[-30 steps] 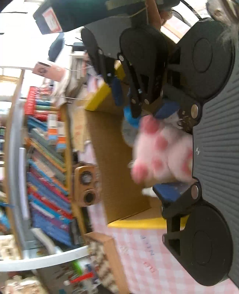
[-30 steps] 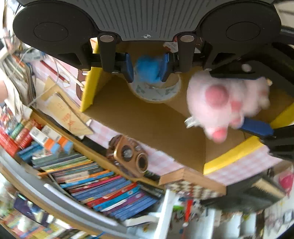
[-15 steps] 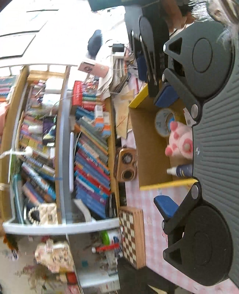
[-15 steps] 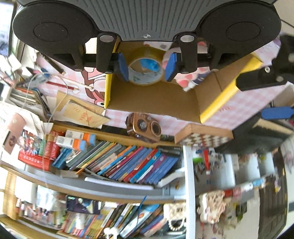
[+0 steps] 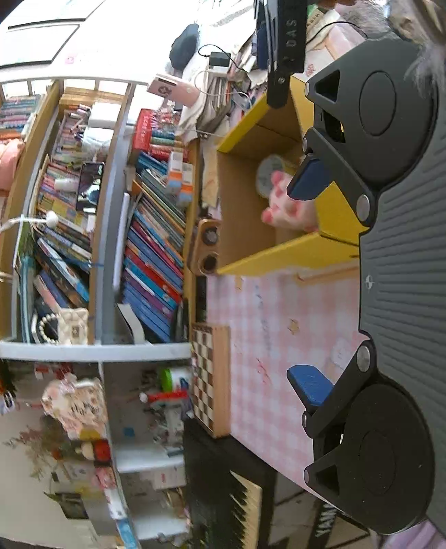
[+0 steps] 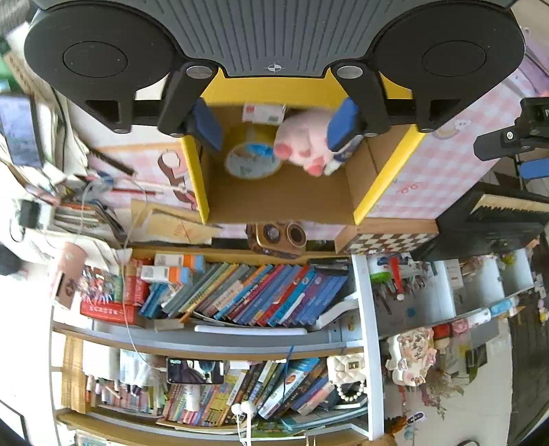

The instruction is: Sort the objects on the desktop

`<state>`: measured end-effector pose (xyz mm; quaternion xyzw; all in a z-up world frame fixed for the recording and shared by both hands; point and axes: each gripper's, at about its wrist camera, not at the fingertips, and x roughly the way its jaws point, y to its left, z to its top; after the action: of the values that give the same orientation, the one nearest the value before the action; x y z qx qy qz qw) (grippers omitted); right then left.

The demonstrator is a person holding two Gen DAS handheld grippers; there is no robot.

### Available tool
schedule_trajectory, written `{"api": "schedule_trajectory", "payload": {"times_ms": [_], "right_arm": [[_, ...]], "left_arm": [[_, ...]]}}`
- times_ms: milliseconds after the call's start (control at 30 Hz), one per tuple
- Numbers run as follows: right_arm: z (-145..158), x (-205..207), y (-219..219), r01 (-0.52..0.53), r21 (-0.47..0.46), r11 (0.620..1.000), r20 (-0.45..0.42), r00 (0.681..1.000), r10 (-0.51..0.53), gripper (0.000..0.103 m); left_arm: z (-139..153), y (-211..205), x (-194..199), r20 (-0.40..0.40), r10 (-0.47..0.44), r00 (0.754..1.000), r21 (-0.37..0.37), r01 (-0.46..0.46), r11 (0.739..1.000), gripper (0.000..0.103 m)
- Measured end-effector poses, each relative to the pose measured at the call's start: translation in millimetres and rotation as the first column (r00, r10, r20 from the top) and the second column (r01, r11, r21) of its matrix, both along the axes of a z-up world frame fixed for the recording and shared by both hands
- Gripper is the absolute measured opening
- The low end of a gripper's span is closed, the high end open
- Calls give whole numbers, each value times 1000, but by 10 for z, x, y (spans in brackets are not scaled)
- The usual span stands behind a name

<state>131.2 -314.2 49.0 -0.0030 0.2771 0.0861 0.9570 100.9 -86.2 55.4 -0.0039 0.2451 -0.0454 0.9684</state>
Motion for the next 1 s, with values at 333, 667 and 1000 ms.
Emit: {"api": "schedule_trajectory", "payload": {"times_ms": [333, 667, 1000], "right_arm": [[-220, -501, 277, 55, -3, 999, -48, 997, -55, 91], [-418, -968, 437, 142, -5, 990, -85, 986, -142, 97], [-524, -1197, 645, 134, -9, 991, -121, 984, -134, 100]], "left_arm": [[-158, 212, -387, -46, 4, 999, 10, -3, 1000, 103], [-339, 377, -721, -98, 11, 995, 13, -10, 1000, 103], [-483, 527, -865, -173, 37, 984, 7, -36, 999, 103]]}}
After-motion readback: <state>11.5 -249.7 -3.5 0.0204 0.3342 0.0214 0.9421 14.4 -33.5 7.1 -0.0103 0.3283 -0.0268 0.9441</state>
